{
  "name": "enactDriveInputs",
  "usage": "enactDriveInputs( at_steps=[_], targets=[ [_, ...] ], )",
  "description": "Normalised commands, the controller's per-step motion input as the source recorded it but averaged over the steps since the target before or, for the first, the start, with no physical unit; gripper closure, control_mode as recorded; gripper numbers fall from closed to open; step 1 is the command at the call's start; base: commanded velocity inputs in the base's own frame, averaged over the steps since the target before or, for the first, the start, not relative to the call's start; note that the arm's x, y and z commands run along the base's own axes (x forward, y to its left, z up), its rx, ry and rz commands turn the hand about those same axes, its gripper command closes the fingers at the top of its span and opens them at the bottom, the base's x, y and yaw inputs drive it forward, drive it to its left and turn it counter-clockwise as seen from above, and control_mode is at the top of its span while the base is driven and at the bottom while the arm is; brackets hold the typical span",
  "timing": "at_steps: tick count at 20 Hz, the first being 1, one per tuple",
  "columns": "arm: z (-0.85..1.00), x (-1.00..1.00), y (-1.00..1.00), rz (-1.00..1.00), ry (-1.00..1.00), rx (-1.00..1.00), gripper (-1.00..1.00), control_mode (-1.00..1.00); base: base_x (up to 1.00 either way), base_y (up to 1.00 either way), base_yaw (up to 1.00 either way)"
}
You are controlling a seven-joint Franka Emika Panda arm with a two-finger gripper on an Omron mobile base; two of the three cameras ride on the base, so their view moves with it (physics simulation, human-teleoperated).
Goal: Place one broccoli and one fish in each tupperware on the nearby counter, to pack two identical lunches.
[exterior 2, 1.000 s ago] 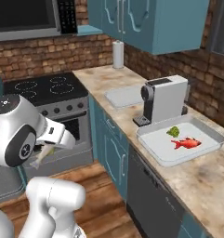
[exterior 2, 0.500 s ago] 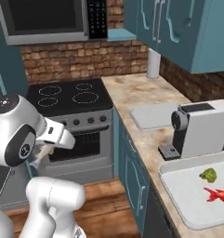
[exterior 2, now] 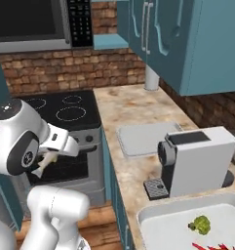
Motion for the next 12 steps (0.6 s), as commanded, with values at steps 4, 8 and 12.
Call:
enactDriveInputs(
  at_steps=[4,8,12],
  targets=[
    [0.0,0.0,0.0,0.0,0.0,0.0,1.0,1.0,0.96,0.0,0.0],
    [0.0,0.0,0.0,0.0,0.0,0.0,1.0,1.0,0.84,0.0,0.0],
    [-0.18,0.0,-0.07,0.0,0.0,0.0,1.0,-1.0,0.17,-0.01,0.0]
  ],
)
